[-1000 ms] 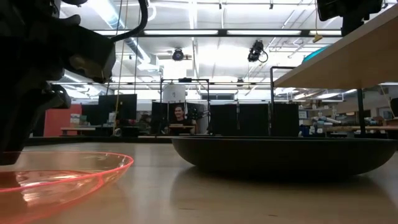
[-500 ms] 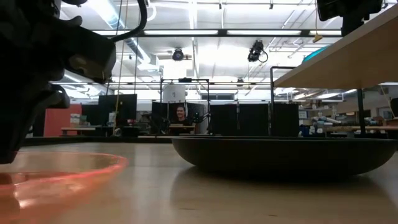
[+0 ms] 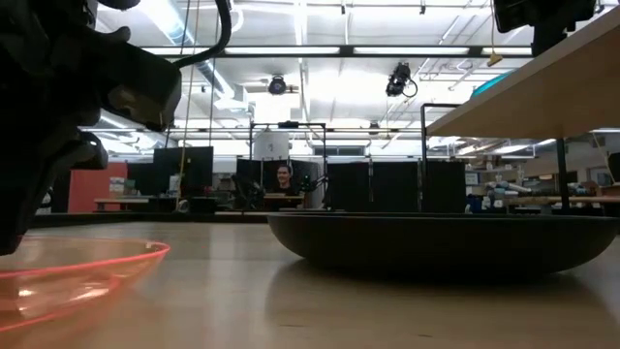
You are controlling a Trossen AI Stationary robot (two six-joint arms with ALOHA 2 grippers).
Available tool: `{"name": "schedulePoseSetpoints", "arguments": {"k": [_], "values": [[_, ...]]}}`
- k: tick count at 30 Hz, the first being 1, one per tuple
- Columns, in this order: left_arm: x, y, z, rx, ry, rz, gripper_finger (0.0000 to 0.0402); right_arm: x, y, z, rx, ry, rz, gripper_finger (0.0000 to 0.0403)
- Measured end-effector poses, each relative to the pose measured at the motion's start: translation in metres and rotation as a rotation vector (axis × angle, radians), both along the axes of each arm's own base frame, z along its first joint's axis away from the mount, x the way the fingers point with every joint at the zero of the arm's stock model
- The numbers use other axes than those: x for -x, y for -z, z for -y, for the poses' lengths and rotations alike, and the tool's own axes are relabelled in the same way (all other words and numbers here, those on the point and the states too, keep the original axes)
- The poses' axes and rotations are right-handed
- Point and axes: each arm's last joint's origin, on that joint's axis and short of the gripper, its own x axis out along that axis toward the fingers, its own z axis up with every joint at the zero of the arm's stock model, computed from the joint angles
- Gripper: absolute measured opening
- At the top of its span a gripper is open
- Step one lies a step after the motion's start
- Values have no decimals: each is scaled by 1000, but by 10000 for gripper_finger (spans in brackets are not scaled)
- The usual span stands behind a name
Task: Place and stack plates onto a shelf
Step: Stack the orange plate on top of the blue plate on the shelf
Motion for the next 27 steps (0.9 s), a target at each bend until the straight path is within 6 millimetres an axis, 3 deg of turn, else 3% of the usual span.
{"name": "schedulePoseSetpoints", "arguments": {"k": [6, 11, 27], "values": [[1, 0, 1, 34, 10, -22, 3, 0, 0, 0, 0, 0, 0, 240], [4, -13, -4, 46, 5, -8, 2, 0, 0, 0, 0, 0, 0, 240], [16, -68, -58, -41, -75, 70, 1, -6, -3, 1, 18, 0, 65, 240]]}}
